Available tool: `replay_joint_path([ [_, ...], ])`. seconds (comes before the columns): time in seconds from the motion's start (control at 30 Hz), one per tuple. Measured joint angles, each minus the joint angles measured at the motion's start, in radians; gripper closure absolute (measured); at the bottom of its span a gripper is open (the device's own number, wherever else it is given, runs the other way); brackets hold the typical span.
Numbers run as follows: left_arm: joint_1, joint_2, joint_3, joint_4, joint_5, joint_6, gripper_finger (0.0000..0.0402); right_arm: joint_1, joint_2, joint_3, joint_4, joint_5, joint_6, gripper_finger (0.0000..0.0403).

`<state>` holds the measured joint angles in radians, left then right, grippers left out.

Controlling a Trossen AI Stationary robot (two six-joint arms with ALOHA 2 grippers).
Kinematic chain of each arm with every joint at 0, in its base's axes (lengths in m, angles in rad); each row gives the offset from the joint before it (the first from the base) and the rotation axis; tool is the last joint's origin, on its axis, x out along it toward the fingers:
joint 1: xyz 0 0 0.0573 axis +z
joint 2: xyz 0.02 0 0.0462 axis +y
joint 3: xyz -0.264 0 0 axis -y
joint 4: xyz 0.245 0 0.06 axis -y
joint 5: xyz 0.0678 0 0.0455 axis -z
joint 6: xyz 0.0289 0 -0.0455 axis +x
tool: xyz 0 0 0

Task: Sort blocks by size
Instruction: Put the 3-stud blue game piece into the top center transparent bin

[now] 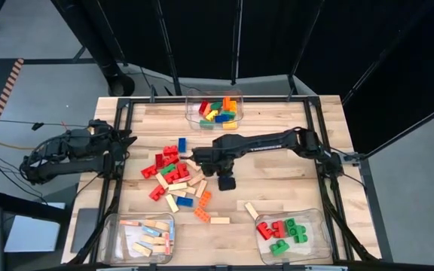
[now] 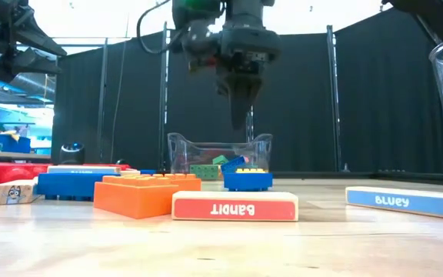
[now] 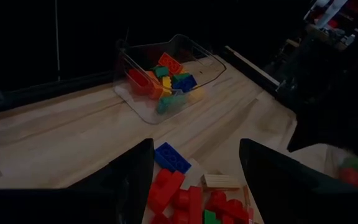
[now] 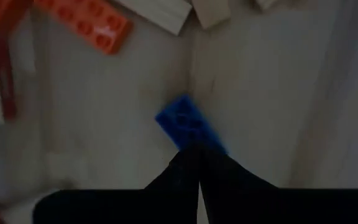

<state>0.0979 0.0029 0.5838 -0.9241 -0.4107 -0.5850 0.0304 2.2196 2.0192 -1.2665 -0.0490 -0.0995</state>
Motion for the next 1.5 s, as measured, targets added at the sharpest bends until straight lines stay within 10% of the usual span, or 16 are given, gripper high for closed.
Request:
replay_joint_path([
  [0.6, 0.0, 0.0, 0.0, 0.001, 0.0, 0.0, 0.0156, 0.013, 0.005, -0.052, 0.066, 0.058, -0.271, 0.0055],
  [1.07, 0.0, 0.0, 0.0, 0.002, 0.0, -0.002, 0.0156, 0.034, 0.0, -0.34, 0.315, 0.107, -0.28, 0.0113],
  [1.27, 0.0, 0.0, 0.0, 0.002, -0.001, -0.003, 0.0156, 0.042, 0.0, -0.365, 0.319, 0.154, -0.24, 0.0251],
  [1.5, 0.0, 0.0, 0.0, 0.002, -0.001, -0.003, 0.0156, 0.032, 0.008, -0.315, 0.284, 0.145, -0.138, 0.0249],
])
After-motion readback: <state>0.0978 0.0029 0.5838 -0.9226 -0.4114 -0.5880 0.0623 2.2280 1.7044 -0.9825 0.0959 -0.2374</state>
